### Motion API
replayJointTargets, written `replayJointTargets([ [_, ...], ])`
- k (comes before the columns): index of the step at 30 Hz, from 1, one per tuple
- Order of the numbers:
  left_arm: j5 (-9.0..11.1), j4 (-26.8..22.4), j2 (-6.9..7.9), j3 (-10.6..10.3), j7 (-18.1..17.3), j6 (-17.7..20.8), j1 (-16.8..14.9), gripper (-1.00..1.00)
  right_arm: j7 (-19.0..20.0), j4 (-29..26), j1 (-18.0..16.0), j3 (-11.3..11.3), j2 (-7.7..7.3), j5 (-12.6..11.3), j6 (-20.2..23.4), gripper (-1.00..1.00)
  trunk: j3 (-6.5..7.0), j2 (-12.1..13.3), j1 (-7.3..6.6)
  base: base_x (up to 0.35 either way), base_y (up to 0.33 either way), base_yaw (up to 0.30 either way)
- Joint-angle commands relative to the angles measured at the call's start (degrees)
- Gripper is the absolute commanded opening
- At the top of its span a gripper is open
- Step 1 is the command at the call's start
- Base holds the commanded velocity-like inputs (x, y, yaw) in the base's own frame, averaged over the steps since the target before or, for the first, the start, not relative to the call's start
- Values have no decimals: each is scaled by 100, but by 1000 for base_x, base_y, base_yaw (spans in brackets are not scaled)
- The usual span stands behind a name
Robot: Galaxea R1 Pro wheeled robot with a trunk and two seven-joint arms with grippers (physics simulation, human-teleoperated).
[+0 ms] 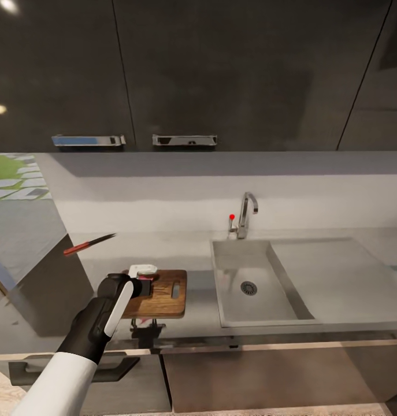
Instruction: In the kitchen, take the Vidalia onion out of the sink, dice it on the chopping board with the paring knife, put the diced onion into the bowl on the countertop, then place both the paring knife and the chopping board into the sink.
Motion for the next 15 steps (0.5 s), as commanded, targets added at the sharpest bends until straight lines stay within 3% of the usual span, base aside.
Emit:
replayJointTargets([
  [1,57,3,0,-6,55,17,-5,-100,-24,-9,2,12,0,-13,-6,100,-18,-12,4,0,0,0],
  [15,57,36,0,-6,58,16,-5,-100,-24,-9,0,12,0,-13,-6,100,-77,-12,4,-21,-18,0],
])
